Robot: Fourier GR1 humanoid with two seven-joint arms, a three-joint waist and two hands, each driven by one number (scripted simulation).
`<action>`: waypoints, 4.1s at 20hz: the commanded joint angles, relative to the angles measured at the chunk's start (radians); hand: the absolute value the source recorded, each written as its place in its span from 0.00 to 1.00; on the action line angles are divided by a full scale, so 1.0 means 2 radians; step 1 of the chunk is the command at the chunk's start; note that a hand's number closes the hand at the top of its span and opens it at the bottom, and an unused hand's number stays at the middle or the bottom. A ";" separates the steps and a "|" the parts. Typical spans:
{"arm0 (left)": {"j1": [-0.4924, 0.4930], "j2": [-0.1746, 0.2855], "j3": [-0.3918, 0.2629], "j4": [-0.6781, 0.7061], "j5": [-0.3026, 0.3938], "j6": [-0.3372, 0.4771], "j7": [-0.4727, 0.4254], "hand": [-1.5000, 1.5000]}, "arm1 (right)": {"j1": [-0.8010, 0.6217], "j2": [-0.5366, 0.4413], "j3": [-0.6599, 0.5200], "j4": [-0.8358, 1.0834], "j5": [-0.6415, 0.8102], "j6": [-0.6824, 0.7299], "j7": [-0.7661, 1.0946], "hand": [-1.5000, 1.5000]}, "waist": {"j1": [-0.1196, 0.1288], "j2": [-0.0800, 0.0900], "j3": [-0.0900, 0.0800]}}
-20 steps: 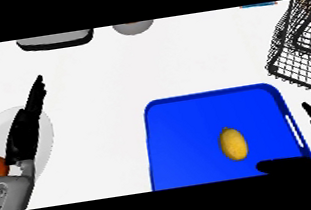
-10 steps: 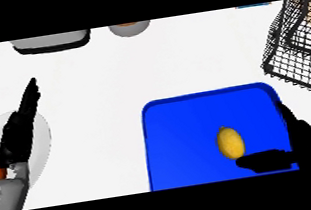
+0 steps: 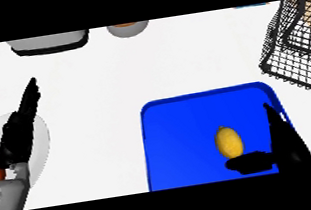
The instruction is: Pick the lemon from the tray and place it in the tiered basket
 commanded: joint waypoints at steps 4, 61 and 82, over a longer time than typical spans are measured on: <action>-0.005 0.003 0.009 0.014 -0.005 -0.009 -0.005 0.50 | -0.039 0.059 -0.019 0.025 0.046 0.069 0.118 0.00 | -0.002 0.001 0.000; -0.011 -0.038 0.048 0.013 -0.045 -0.055 -0.014 0.50 | -0.376 0.133 -0.100 0.323 0.170 -0.058 -0.063 1.00 | 0.018 0.006 0.001; 0.014 -0.053 0.067 -0.002 -0.064 -0.047 -0.013 0.50 | -0.541 0.027 -0.224 0.329 0.272 0.065 -0.107 1.00 | -0.003 -0.001 0.002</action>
